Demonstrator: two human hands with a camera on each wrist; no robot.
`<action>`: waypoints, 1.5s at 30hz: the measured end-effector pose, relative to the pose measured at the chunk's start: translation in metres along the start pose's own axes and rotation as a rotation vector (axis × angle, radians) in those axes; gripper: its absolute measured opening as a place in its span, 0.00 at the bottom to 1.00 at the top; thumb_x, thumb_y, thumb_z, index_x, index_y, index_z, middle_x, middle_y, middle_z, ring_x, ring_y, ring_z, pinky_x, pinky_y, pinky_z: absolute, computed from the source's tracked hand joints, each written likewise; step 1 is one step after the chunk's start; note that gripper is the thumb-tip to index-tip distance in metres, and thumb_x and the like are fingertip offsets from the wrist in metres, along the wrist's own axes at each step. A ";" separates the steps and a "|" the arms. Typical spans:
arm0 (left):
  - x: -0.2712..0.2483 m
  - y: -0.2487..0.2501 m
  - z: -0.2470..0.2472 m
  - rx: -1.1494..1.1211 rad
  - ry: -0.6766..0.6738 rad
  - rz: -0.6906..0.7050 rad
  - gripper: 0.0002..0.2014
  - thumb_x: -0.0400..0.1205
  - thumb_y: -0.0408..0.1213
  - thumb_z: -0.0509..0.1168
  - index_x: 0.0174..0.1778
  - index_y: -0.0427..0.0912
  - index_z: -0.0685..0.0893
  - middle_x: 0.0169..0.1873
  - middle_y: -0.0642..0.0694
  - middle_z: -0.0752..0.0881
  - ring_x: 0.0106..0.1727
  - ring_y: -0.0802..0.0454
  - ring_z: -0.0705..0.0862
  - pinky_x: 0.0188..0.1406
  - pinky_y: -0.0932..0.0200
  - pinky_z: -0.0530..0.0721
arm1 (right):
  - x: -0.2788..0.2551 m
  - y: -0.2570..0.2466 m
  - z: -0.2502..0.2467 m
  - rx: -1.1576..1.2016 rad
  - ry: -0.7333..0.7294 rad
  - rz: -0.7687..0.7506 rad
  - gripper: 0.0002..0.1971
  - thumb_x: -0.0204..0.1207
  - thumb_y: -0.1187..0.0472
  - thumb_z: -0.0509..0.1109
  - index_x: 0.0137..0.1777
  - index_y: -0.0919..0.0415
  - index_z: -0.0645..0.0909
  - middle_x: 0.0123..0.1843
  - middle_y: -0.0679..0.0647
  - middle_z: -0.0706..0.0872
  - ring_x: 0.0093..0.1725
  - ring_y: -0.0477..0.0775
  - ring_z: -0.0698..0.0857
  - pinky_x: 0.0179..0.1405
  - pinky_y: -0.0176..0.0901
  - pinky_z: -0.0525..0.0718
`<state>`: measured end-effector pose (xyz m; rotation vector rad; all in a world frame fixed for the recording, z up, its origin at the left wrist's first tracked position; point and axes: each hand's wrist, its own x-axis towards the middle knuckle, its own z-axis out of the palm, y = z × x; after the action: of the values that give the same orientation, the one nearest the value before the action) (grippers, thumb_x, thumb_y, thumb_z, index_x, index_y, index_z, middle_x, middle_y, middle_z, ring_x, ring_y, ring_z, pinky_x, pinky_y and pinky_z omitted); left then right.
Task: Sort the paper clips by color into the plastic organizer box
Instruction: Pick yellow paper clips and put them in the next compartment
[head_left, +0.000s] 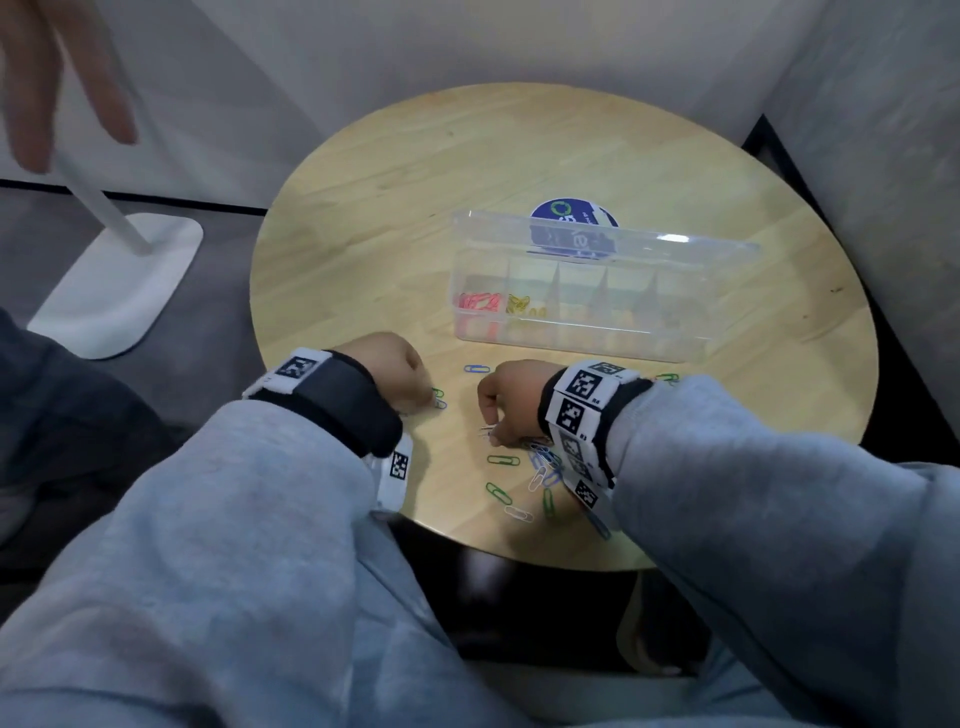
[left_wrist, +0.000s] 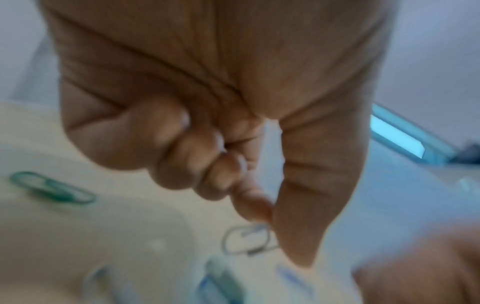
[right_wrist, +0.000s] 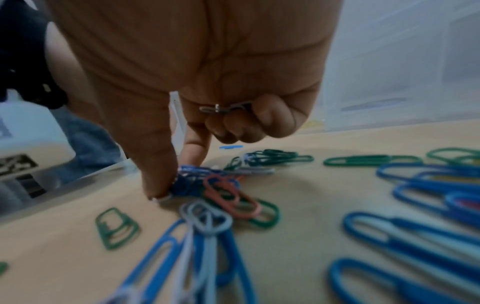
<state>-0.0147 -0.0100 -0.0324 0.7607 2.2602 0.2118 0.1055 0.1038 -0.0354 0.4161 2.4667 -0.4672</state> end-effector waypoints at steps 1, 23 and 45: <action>-0.001 0.000 -0.008 -0.116 -0.004 0.013 0.09 0.74 0.37 0.71 0.29 0.44 0.80 0.25 0.47 0.79 0.28 0.50 0.75 0.31 0.63 0.74 | 0.000 0.001 0.000 0.011 -0.003 0.014 0.07 0.71 0.59 0.73 0.45 0.55 0.78 0.43 0.51 0.84 0.42 0.56 0.80 0.25 0.33 0.67; 0.005 -0.010 -0.001 0.272 -0.081 -0.048 0.07 0.70 0.32 0.70 0.32 0.47 0.80 0.36 0.50 0.83 0.43 0.47 0.81 0.41 0.62 0.75 | -0.001 0.050 -0.009 1.098 0.014 0.281 0.05 0.66 0.63 0.64 0.32 0.58 0.70 0.24 0.55 0.68 0.22 0.51 0.62 0.24 0.38 0.58; -0.002 0.035 0.000 -0.536 -0.228 0.214 0.14 0.76 0.18 0.65 0.31 0.40 0.76 0.20 0.46 0.79 0.21 0.55 0.74 0.23 0.65 0.72 | -0.016 0.073 0.002 0.842 0.074 0.256 0.17 0.70 0.66 0.75 0.26 0.57 0.71 0.14 0.49 0.75 0.19 0.51 0.69 0.19 0.36 0.64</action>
<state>0.0020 0.0169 -0.0185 0.6901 1.7853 0.7574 0.1475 0.1651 -0.0449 1.0735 2.1280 -1.3878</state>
